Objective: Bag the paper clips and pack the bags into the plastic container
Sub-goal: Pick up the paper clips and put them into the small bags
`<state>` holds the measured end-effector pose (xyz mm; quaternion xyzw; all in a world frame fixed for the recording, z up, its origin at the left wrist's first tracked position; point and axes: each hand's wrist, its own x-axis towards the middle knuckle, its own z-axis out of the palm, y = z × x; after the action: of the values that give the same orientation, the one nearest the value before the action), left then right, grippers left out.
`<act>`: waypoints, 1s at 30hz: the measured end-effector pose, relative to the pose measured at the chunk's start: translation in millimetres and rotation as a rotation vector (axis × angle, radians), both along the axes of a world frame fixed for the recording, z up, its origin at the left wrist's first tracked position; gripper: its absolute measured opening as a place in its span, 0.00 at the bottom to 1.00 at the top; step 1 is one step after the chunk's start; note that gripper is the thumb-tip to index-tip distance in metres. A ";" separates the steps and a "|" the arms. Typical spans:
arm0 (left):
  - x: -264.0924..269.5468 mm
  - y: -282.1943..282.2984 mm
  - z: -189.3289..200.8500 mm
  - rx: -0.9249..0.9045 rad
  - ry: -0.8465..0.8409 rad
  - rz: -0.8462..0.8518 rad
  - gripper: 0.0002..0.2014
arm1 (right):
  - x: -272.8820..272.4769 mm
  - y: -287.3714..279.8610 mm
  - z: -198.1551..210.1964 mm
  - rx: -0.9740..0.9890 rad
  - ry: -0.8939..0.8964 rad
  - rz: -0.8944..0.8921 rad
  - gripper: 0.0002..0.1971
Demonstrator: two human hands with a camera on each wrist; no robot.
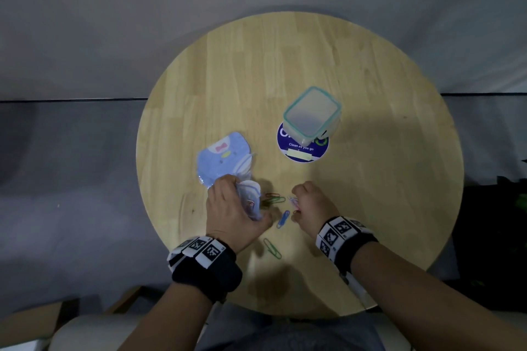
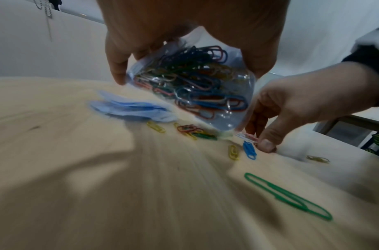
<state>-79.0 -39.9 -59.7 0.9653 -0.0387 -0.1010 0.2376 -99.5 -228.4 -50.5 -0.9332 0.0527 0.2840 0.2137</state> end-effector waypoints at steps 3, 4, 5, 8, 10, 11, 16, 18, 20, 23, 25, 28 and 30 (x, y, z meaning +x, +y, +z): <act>-6.5 -1.1 4.1 -0.018 -0.036 0.007 0.31 | -1.2 9.0 -1.5 -0.055 -0.050 0.028 0.15; -7.9 -1.4 4.8 -0.028 -0.042 -0.001 0.31 | -2.6 10.5 -1.5 -0.074 -0.055 0.045 0.13; -8.7 -2.2 5.8 -0.035 -0.044 -0.013 0.31 | -4.4 11.3 -1.0 -0.089 -0.054 0.058 0.11; -8.4 -5.7 9.9 -0.080 -0.055 -0.049 0.32 | -8.9 12.1 -1.1 -0.088 -0.037 0.042 0.09; -8.8 -9.8 14.7 -0.112 -0.095 -0.041 0.37 | -9.2 12.2 -1.7 -0.084 -0.029 0.012 0.10; -8.8 -12.7 17.3 -0.109 -0.108 -0.043 0.40 | -8.4 12.2 -1.9 -0.084 -0.030 0.003 0.10; -7.4 -23.6 15.2 -0.055 -0.073 -0.089 0.41 | -2.7 6.2 -1.7 -0.053 0.021 -0.065 0.07; -7.6 -27.5 13.1 -0.050 -0.071 -0.090 0.42 | -2.2 -0.9 0.8 -0.001 0.039 -0.137 0.05; -7.8 -30.7 11.5 -0.051 -0.067 -0.093 0.42 | 0.2 -10.7 8.6 0.088 0.009 -0.256 0.02; -7.5 -34.7 10.2 -0.062 -0.048 -0.097 0.42 | 9.4 -22.6 33.4 0.277 -0.084 -0.519 0.08; -8.2 -38.9 10.8 -0.079 -0.056 -0.104 0.41 | 18.7 -22.5 56.7 0.458 -0.123 -0.639 0.10; -8.1 -47.7 15.0 -0.156 -0.097 -0.110 0.35 | 32.3 -13.7 84.1 0.503 -0.151 -0.542 0.11; -6.2 -53.0 19.5 -0.207 -0.125 -0.118 0.34 | 37.5 -5.8 95.0 0.388 -0.116 -0.360 0.07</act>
<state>-85.2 -92.9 -40.2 0.9360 -0.1202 -0.0498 0.3270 -62.0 -234.2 44.5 -0.8651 0.1500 0.1925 0.4383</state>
